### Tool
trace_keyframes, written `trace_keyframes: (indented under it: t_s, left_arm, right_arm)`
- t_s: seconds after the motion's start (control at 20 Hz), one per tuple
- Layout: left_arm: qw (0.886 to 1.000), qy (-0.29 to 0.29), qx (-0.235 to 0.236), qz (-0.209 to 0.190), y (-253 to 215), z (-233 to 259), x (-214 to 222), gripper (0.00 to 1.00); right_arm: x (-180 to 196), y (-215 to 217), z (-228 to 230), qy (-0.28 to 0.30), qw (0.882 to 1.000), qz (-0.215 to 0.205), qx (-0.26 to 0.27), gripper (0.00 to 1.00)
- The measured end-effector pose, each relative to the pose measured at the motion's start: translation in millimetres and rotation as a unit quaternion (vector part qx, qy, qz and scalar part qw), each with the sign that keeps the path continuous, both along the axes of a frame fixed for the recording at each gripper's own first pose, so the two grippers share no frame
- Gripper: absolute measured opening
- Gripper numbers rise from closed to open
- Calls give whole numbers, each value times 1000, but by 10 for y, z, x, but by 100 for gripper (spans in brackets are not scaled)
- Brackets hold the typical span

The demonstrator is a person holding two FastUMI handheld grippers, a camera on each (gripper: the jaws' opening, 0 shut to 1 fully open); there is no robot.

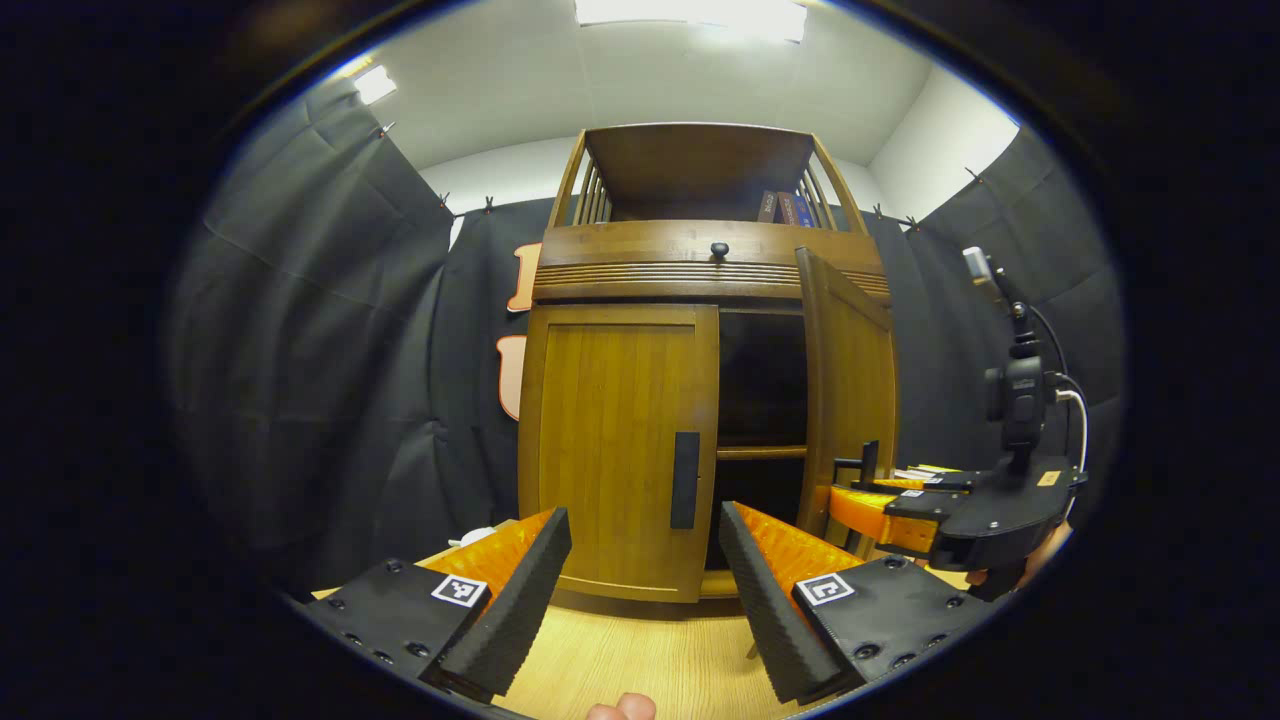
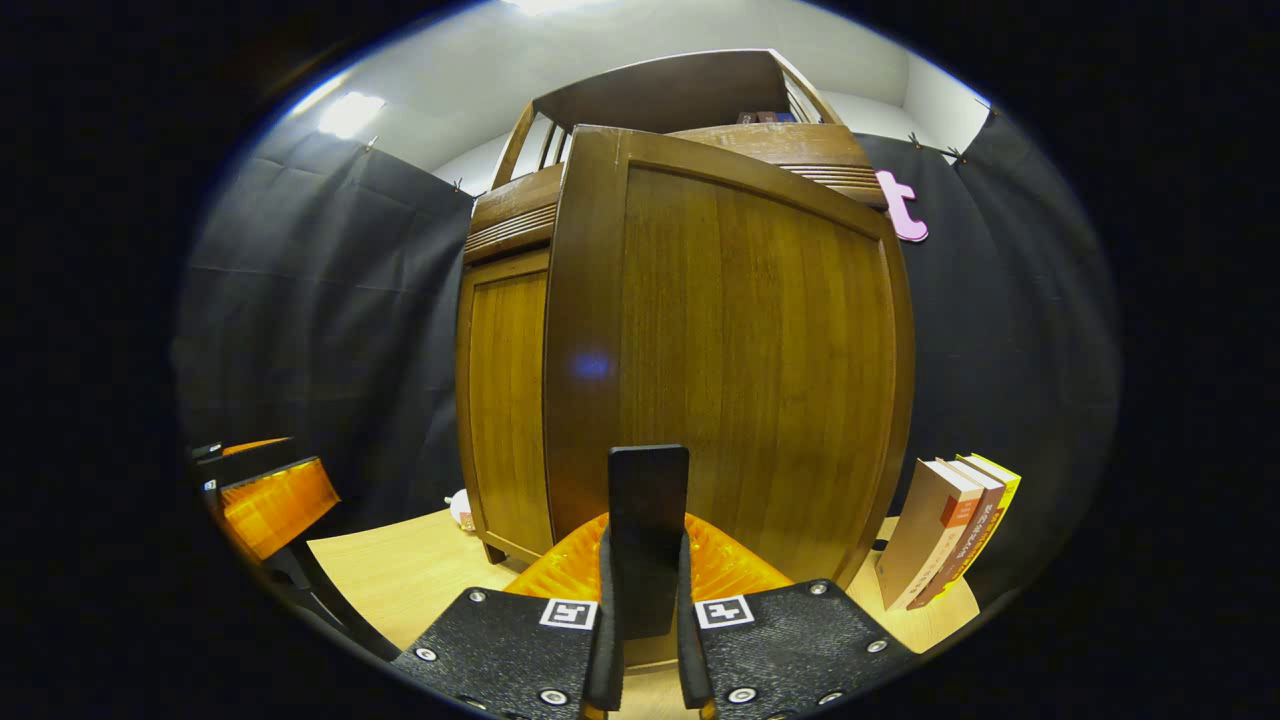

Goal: Open the right door of the double-door shoe cabinet with the right hand, and open the left door with the left hand.

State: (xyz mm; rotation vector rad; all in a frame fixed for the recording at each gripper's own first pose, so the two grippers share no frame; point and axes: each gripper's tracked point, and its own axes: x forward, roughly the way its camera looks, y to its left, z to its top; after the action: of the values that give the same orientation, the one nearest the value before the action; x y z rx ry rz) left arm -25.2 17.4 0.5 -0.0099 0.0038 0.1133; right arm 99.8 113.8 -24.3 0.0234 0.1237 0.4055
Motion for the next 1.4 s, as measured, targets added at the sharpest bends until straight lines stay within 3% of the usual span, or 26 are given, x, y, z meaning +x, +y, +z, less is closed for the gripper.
trace_keyframes:
  t_s: [0.15,0.2,0.3,0.4,0.5,0.55,0.95,1.1,1.2,1.25,1.4]
  left_arm:
    - [1000,-1,1,-2,-62,2,5,97]
    - [1000,-1,1,-2,-95,4,-2,97]
    - [1000,-1,-1,-5,-131,-2,-10,97]
    - [1000,1,0,-8,-151,-19,-3,97]
    - [1000,4,2,-13,-166,-30,23,97]
    - [1000,3,2,-15,-171,-26,33,97]
    - [1000,1,-7,-28,-188,-21,106,97]
    - [999,-2,-24,-31,-248,-11,172,98]
    - [999,3,-33,-40,-311,-51,207,98]
    - [998,4,-34,-45,-339,-55,221,98]
    - [998,14,-37,-53,-329,-102,283,97]
  right_arm:
    - [-150,-203,3,2,1000,-27,-6,22]
    - [-187,-277,10,3,999,-38,-12,17]
    - [-271,-426,19,2,998,-55,-20,27]
    - [-347,-585,24,2,997,-71,-19,21]
    - [-383,-783,15,2,996,-86,-22,26]
    - [-409,-874,14,1,995,-95,-25,21]
    - [-527,-1337,-43,11,987,-156,-24,14]
    - [-515,-1621,-21,6,980,-196,-22,7]
    - [-527,-1715,-21,3,980,-198,-17,10]
    - [-537,-1742,-12,0,981,-194,-12,3]
    - [-522,-1839,-24,-8,984,-176,-9,8]
